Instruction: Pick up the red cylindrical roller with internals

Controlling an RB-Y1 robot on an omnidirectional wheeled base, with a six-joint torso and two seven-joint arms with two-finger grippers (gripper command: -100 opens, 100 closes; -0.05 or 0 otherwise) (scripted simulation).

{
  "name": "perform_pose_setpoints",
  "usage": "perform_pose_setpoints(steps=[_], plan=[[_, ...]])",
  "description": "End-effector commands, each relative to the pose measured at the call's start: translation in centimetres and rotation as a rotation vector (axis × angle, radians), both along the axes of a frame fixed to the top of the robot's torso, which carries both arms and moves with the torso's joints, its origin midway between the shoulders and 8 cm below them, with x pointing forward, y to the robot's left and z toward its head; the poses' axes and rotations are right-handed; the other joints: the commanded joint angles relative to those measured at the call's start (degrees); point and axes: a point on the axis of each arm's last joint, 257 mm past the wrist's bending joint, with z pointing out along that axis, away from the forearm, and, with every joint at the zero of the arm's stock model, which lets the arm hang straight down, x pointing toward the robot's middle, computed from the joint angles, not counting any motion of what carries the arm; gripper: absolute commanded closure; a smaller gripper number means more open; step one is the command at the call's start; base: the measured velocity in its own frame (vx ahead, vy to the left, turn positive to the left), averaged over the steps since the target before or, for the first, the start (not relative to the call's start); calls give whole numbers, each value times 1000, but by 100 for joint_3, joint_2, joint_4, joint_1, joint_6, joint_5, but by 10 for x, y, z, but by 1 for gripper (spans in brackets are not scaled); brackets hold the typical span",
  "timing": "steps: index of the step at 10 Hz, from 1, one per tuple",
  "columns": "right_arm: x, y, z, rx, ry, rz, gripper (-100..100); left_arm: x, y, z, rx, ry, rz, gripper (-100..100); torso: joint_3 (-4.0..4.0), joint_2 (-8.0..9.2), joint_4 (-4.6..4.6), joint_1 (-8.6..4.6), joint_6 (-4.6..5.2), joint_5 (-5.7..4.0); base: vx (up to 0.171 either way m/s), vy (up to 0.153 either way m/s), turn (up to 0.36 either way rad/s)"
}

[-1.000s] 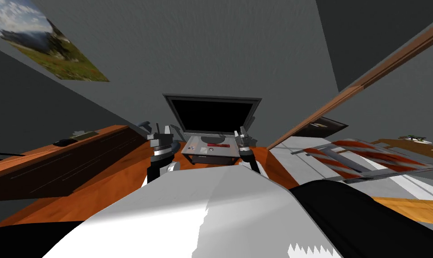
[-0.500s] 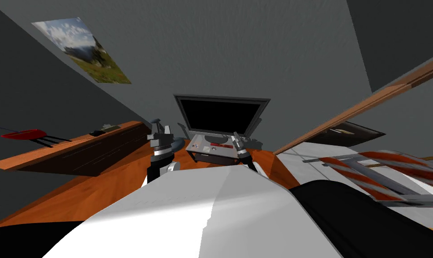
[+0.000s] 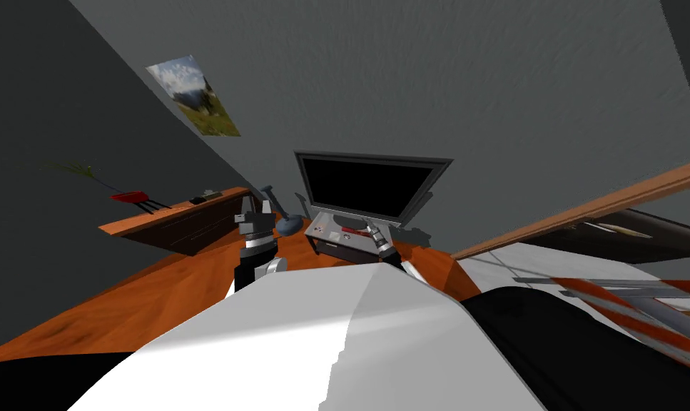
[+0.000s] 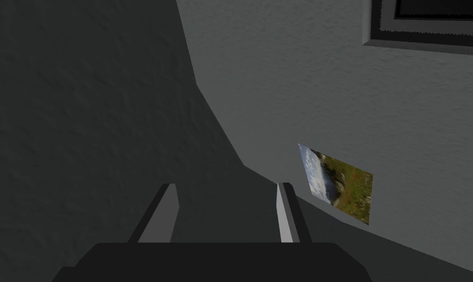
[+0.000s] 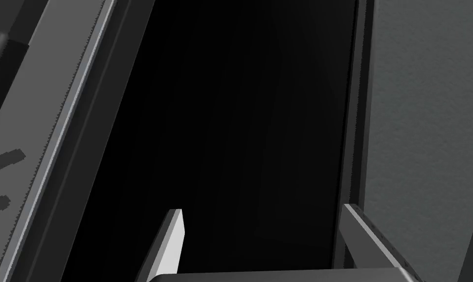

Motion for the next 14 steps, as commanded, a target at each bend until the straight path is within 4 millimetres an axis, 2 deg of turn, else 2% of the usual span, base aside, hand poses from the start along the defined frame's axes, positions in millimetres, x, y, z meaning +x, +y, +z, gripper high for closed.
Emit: perform_pose_setpoints(steps=[1,2,3,4,5,6,7,8,9,10,11,13,14], plan=[[-2,-2,-19,-39,36,9,-100,0,0,0,0,0,0,0,0,0,0,0,0,0,-8,10,130],[-10,-6,-51,-115,99,29,-100,0,0,0,0,0,0,0,0,-1,0,-2,4,-1,-10,22,304],[-17,-7,-74,-170,146,46,-100,0,0,0,0,0,0,0,0,0,0,1,0,0,-12,35,407],[-20,-12,-84,-194,163,50,-100,0,0,0,0,0,0,0,0,-1,0,5,-1,1,-6,20,131],[-30,-18,-111,-269,216,72,-100,0,0,0,0,0,0,0,-1,-2,0,1,6,0,-3,25,274],[-32,-21,-116,-276,227,71,-100,0,0,0,0,0,0,0,-1,-2,0,2,1,1,1,14,151],[-43,-27,-137,-355,268,101,-100,0,0,0,0,0,0,0,-2,-3,0,-1,6,0,2,24,272],[-46,-33,-147,-361,291,94,-100,0,0,0,0,0,0,0,-2,-4,-1,1,2,0,-1,15,159],[-60,-44,-171,-440,340,120,-100,0,0,0,0,0,0,0,-2,-4,0,-1,5,0,0,28,277],[-63,-48,-177,-447,354,118,-100,0,0,0,0,0,0,0,-2,-4,0,2,2,1,2,22,173],[-78,-62,-199,-530,402,146,-100,0,0,0,0,0,0,0,-2,-4,0,1,6,1,6,27,309],[-81,-66,-205,-534,416,142,-100,0,0,0,0,0,0,0,-3,-5,-1,0,7,0,3,12,63],[-100,-85,-229,-617,472,167,-100,0,0,0,0,0,0,0,-1,-3,0,-3,9,0,3,22,287]])
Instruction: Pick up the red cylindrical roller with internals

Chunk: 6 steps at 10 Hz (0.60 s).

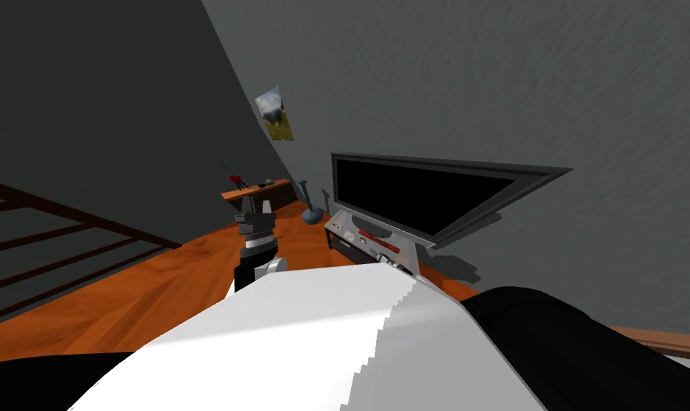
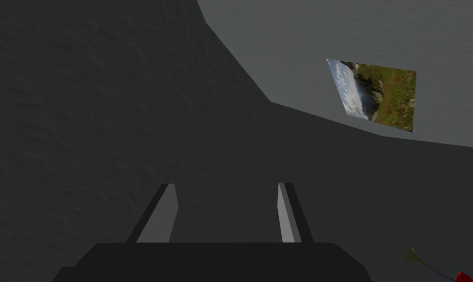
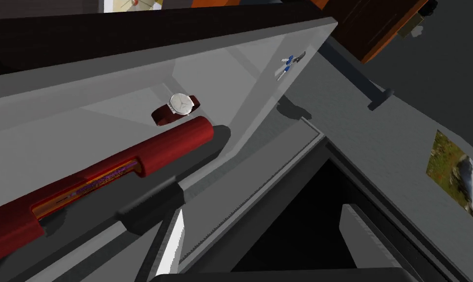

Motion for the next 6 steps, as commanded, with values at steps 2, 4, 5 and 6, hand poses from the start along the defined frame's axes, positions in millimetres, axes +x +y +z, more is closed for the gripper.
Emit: perform_pose_setpoints(steps=[2,4,5,6], plan=[[-26,-32,-34,-127,85,43,-100,0,0,0,0,0,0,0,-1,-1,0,-1,5,-1,9,23,231],[-47,-56,-53,-211,142,73,-100,0,0,0,0,0,0,0,-2,-4,-1,2,5,0,15,25,249],[-45,-54,-52,-208,137,75,-100,0,0,0,0,0,0,0,-3,-5,-1,4,2,2,16,15,127],[-49,-59,-56,-214,148,69,-100,0,0,0,0,0,0,0,-3,-5,-1,0,6,0,7,4,-22]])
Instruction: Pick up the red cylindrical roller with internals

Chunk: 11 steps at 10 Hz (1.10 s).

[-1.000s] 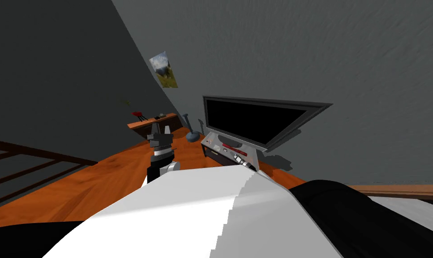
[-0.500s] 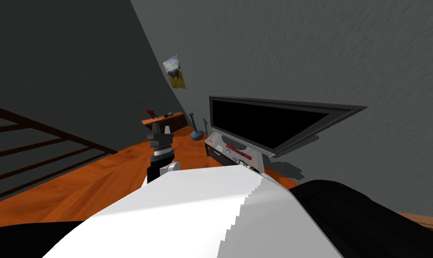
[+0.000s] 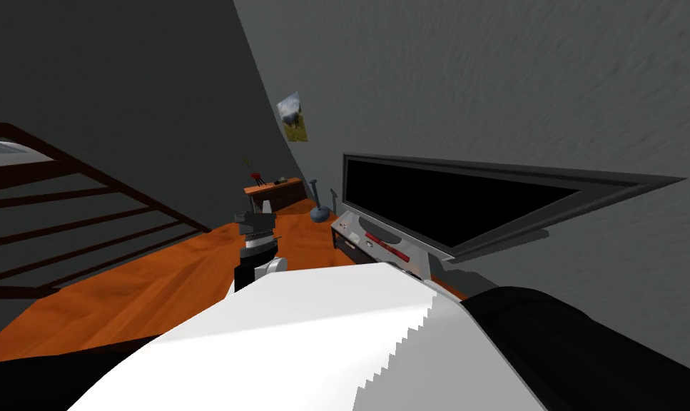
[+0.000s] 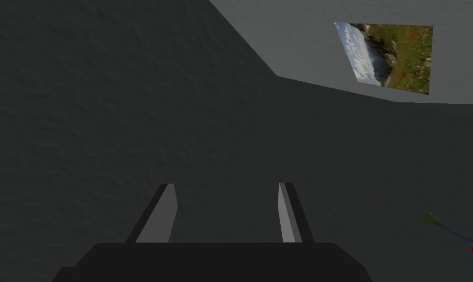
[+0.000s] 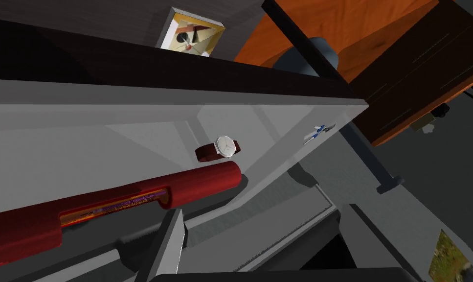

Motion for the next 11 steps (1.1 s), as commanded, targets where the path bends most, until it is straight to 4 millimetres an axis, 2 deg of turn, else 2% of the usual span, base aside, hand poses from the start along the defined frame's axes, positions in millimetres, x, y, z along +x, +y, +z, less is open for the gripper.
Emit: perform_pose_setpoints(steps=[1,2,3,4,5,7,8,9,11], plan=[[-18,-21,-16,-78,47,40,-100,0,0,0,0,0,0,0,0,0,0,0,0,0,16,24,258],[-23,-28,-21,-88,63,30,-100,0,0,0,0,0,0,0,-2,-3,0,3,-7,1,17,16,193],[-40,-49,-31,-159,105,69,-100,0,0,0,0,0,0,0,-2,-3,-1,2,-1,1,20,22,299],[-44,-54,-35,-167,117,62,-100,0,0,0,0,0,0,0,-3,-5,-1,3,-7,2,21,11,158],[-63,-78,-43,-238,164,98,-100,0,0,0,0,0,0,0,-2,-4,-1,2,0,1,31,24,324],[-65,-80,-45,-242,169,95,-100,0,0,0,0,0,0,0,-4,-7,-2,2,1,1,20,7,48],[-83,-103,-51,-309,213,131,-100,0,0,0,0,0,0,0,-1,-1,0,0,3,1,22,20,271],[-85,-106,-52,-313,220,128,-100,0,0,0,0,0,0,0,-2,-5,0,3,-6,2,26,9,173],[-122,-151,-61,-435,310,194,-100,0,0,0,0,0,0,0,-5,-9,-1,1,-5,2,42,15,359]])
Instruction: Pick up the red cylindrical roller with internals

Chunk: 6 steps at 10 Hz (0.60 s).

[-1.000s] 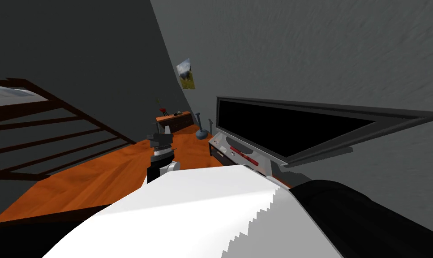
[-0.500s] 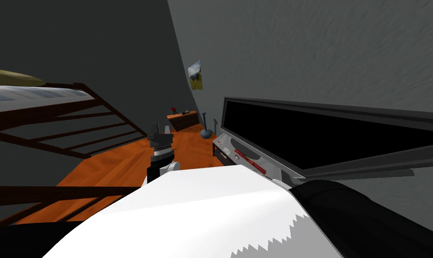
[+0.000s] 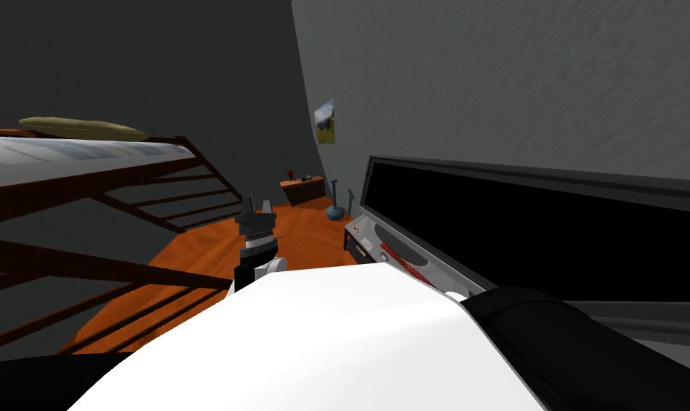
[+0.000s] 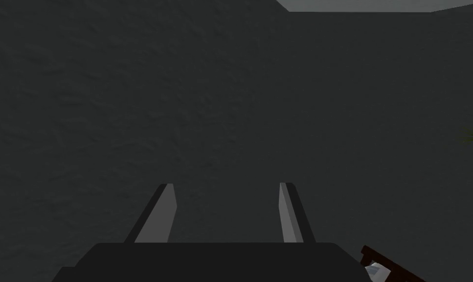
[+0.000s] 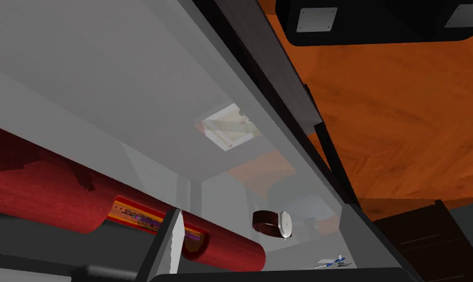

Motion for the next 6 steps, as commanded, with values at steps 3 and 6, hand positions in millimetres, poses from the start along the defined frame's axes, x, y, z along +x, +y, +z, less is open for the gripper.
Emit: perform_pose_setpoints(steps=[3,6], plan=[[-47,-56,-3,-140,121,81,-100,0,0,0,0,0,0,0,-7,-12,-3,-5,3,-1,70,0,301],[-80,-85,-5,-213,204,135,-100,0,0,0,0,0,0,0,-3,-5,-1,-8,2,-3,54,-15,240]])
